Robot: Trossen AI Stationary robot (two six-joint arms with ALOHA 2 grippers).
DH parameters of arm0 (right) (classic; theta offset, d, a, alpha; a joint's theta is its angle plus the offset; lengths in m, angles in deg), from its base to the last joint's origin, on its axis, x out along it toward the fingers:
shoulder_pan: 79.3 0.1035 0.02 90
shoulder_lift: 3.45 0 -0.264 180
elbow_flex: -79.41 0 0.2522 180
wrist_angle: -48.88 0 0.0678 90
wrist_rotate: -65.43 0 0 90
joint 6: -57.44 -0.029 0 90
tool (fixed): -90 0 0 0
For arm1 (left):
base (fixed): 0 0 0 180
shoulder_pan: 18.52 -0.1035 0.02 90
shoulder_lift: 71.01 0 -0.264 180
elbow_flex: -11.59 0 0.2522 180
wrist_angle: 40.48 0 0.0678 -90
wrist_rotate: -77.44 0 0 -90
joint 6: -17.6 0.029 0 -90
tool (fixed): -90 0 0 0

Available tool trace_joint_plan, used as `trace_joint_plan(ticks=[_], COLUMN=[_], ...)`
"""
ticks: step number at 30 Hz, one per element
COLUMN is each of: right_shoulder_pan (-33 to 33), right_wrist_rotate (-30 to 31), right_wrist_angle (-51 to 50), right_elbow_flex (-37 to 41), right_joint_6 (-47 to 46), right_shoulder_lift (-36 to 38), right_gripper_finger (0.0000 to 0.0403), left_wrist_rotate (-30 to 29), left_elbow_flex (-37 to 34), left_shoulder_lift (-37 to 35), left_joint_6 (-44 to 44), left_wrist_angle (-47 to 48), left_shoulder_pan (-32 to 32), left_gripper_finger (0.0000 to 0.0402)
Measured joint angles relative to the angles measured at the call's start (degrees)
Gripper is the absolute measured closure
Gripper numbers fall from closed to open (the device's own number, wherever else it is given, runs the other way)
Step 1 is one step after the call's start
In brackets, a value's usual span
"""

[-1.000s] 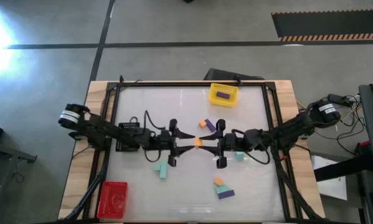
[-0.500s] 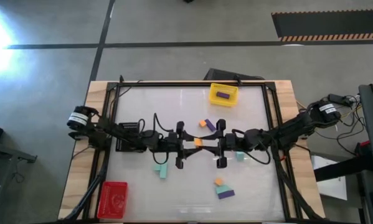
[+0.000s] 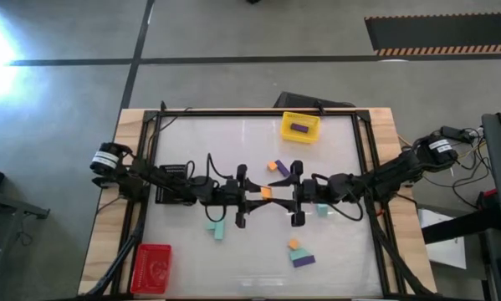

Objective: Sort & place blocks by color
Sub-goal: Put the yellow block into the black bin

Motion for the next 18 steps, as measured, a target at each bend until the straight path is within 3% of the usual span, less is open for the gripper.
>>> trace_joint_plan(ticks=[4,7,12,18], right_shoulder_pan=[-0.1,0.0,-0.1,0.0], right_wrist_rotate=[0.5,1.8,11.2,18.0], right_wrist_angle=[-4.3,-8.8,-21.4,-33.9], right_elbow_flex=[0.0,-0.3,-1.4,-2.2], right_joint_6=[-0.8,-2.4,-3.5,-4.6], right_shoulder_lift=[2.2,5.1,10.6,18.0], right_gripper_finger=[0.0191,0.0180,0.0176,0.0183], left_wrist_rotate=[-1.7,-6.6,-16.6,-19.3], left_elbow_flex=[0.0,0.0,1.6,4.3], left_shoulder_lift=[-0.4,-2.3,-9.6,-19.8], left_joint_6=[-2.0,-4.7,-14.9,-40.7], left_wrist_angle=[2.8,12.9,44.4,91.1], left_shoulder_pan=[0.0,-0.4,-1.8,-4.8], left_gripper_finger=[0.0278,0.0278,0.0278,0.0278])
